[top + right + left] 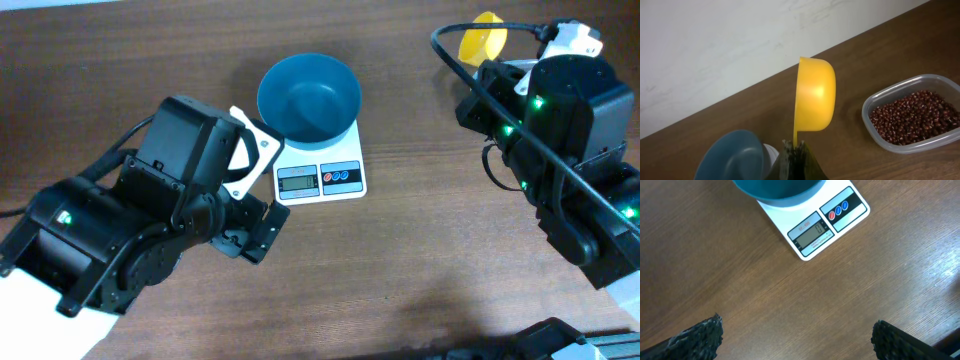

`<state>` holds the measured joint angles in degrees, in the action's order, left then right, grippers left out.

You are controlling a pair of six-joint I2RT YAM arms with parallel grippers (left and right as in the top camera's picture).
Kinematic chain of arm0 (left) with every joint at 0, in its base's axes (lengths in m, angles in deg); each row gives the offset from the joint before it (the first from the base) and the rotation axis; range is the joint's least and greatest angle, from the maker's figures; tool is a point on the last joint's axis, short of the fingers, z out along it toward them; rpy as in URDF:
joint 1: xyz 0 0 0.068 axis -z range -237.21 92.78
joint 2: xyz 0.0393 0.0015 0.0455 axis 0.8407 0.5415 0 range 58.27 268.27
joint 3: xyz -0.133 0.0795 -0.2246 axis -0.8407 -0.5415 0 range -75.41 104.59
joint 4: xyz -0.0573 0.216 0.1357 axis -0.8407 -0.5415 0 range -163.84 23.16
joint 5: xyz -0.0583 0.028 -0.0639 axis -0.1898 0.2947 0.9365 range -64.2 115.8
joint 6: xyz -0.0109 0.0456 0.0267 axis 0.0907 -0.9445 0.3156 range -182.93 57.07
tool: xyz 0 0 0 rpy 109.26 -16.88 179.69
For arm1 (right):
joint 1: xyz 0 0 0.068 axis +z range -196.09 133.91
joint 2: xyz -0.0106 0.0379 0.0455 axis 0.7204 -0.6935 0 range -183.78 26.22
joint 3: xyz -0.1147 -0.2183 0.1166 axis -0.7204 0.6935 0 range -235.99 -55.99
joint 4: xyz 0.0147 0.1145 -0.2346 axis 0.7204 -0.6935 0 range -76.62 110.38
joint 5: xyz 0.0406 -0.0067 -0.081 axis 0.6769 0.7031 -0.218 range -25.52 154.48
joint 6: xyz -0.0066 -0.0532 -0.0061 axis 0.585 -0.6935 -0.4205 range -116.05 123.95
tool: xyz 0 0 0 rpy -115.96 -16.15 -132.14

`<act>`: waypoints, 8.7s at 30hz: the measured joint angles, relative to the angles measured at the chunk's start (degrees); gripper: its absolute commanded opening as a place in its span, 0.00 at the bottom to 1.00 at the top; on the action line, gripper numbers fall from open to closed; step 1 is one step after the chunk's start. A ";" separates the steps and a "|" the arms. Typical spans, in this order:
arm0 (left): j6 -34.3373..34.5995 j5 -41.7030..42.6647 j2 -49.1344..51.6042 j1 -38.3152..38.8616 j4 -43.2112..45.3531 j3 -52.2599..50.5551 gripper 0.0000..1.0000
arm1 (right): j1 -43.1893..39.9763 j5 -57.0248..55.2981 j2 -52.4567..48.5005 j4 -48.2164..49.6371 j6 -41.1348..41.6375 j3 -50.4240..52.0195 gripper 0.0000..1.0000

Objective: Scoop item into bowl and weigh 50g on scale

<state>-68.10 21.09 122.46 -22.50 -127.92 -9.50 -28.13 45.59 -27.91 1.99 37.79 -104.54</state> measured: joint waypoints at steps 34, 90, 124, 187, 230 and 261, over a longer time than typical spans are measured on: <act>2.80 3.61 0.00 0.00 -0.07 0.35 0.99 | -0.04 5.55 0.02 -3.56 -1.79 0.00 0.04; 2.80 3.19 0.00 0.00 0.90 0.46 0.99 | -19.43 14.08 -23.71 -31.04 -37.20 -27.93 0.04; 2.80 3.19 0.00 0.00 0.87 0.48 0.99 | -19.47 -5.14 -42.34 -24.81 -44.41 -27.96 0.04; 2.80 3.19 0.00 0.00 0.90 0.48 0.99 | -19.47 -15.10 -48.09 -25.24 -51.04 -27.96 0.04; 2.80 3.19 0.00 0.00 0.87 0.48 0.99 | -19.69 1.22 -48.26 -28.92 -47.52 -28.74 0.04; 2.80 3.19 0.00 0.00 0.90 0.48 0.99 | -36.39 40.94 -50.29 -33.38 -32.76 -31.50 0.04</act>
<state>-65.30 24.28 122.46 -22.50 -127.02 -9.02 -64.52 86.52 -78.20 -31.39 5.03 -136.04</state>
